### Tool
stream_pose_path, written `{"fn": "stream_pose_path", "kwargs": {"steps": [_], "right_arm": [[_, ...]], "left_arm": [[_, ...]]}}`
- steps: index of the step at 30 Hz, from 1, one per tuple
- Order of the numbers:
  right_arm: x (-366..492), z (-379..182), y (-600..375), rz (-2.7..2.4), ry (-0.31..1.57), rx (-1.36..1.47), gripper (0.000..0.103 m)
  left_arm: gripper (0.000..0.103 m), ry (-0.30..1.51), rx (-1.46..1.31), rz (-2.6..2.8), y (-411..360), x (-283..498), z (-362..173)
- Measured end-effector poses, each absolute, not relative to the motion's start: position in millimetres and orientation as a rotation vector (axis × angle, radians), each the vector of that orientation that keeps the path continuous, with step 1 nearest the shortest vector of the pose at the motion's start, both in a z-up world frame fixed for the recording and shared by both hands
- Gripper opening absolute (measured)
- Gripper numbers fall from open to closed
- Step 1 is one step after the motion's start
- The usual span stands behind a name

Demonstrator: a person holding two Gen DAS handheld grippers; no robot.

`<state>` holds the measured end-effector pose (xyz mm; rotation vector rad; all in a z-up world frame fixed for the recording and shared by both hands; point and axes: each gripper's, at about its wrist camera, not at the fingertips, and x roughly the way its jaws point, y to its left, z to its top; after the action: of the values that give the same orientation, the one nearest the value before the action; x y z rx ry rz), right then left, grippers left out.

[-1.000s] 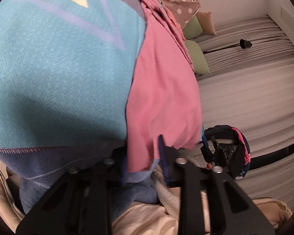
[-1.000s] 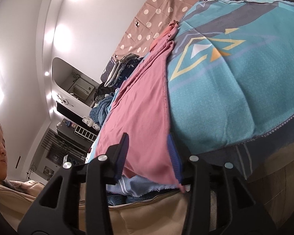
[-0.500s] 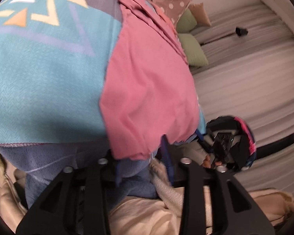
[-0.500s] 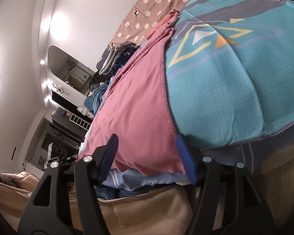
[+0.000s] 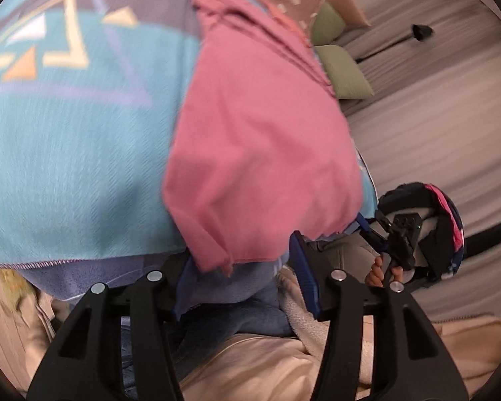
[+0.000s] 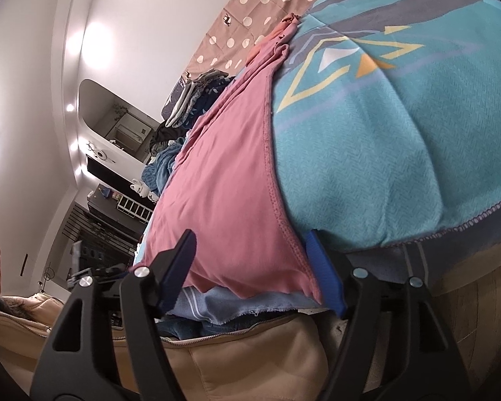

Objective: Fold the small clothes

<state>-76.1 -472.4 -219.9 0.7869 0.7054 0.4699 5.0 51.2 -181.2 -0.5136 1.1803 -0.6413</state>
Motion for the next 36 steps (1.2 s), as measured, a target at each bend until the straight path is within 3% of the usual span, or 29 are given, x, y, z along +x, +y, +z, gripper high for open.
{"fn": "stream_pose_path", "kwargs": {"steps": [7, 12, 18, 20, 21, 22, 23, 36], "right_arm": [[-76.3, -223.2, -469.9, 0.486, 0.748, 0.763, 0.074], [-77.1, -228.3, -459.4, 0.521, 0.795, 0.706, 0.075], [-75.0, -247.7, -461.7, 0.504, 0.851, 0.703, 0.075], [-73.8, -254.0, -460.7, 0.534, 0.849, 0.714, 0.064], [-73.1, -255.4, -459.7, 0.543, 0.850, 0.713, 0.043], [-72.3, -257.3, -456.3, 0.555, 0.856, 0.701, 0.016], [-71.9, -258.1, -453.3, 0.563, 0.860, 0.685, 0.007], [-97.7, -192.8, -479.3, 0.704, 0.468, 0.811, 0.003]], "left_arm": [[0.053, 1.171, -0.563, -0.646, 62.9, 16.3, -195.9], [0.023, 1.184, -0.629, -0.682, 65.3, 19.6, -206.0], [0.012, 1.151, -0.629, -0.701, 65.9, 15.5, -198.2], [0.010, 1.145, -0.625, -0.705, 66.6, 15.4, -195.8], [0.007, 1.139, -0.625, -0.702, 67.3, 15.3, -194.5], [0.006, 1.133, -0.624, -0.696, 68.1, 15.2, -193.1], [0.005, 1.129, -0.626, -0.695, 68.7, 15.1, -192.3], [0.004, 0.981, -0.722, -0.786, 83.5, 26.2, -148.2]]}}
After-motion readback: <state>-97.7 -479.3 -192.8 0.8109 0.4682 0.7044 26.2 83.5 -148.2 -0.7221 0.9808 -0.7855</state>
